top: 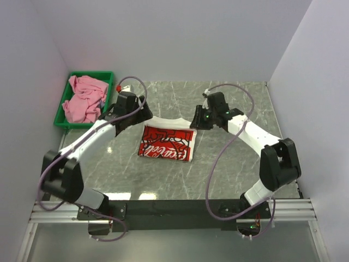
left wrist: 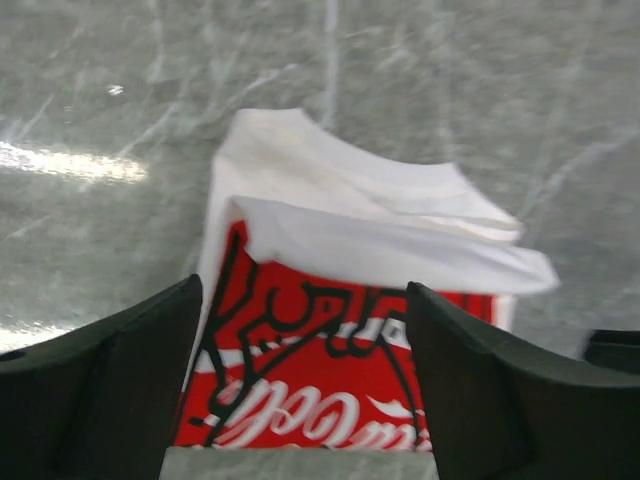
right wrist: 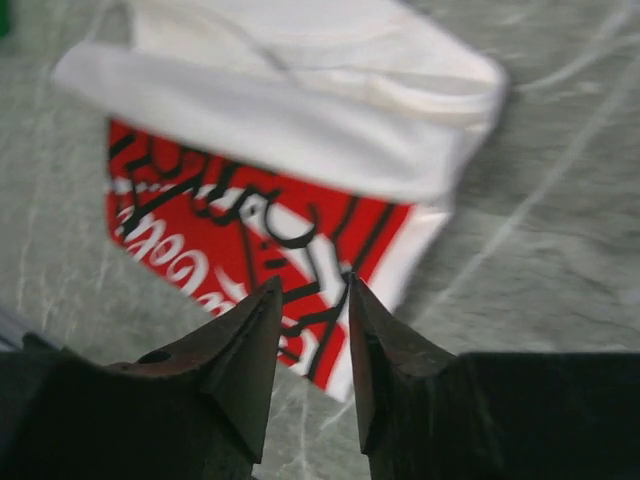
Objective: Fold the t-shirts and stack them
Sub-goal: Fold the tshirt
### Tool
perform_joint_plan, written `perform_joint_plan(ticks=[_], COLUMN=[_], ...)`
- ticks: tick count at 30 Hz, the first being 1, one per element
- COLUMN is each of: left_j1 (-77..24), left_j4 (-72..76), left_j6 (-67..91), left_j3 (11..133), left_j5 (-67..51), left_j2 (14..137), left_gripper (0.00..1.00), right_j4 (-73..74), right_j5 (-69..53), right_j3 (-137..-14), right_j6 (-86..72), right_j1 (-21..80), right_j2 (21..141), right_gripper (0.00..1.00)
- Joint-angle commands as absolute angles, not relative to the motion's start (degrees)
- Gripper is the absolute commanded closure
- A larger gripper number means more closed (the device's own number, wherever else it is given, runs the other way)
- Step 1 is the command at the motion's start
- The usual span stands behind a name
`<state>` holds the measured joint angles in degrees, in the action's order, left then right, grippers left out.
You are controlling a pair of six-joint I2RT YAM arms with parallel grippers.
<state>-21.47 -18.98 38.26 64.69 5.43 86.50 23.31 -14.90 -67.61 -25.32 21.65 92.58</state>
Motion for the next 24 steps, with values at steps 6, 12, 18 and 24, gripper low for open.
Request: perform_joint_plan(ticks=[6, 12, 18, 24], left_j1=[-29.3, -29.6, -29.5, -24.3], left_j4=[-16.4, -13.0, -12.0, -8.4], left_j6=[42.2, 44.9, 45.0, 43.7], left_j3=[52.8, 48.9, 49.6, 53.4], left_j5=[6.2, 3.8, 4.4, 0.5], left_j2=[78.8, 84.8, 86.0, 86.3], left_gripper=[0.35, 0.45, 0.45, 0.34], right_j4=[11.1, 9.3, 7.7, 1.2], right_j5=[-27.7, -30.1, -35.3, -40.4], right_j3=[-63.7, -70.7, -79.1, -78.6], right_j6=[-24.2, -23.0, -25.7, -32.0], right_j1=[28.3, 24.0, 17.0, 13.6], right_j2=[96.3, 106.5, 116.6, 114.7], right_gripper=[0.63, 0.64, 0.65, 0.65])
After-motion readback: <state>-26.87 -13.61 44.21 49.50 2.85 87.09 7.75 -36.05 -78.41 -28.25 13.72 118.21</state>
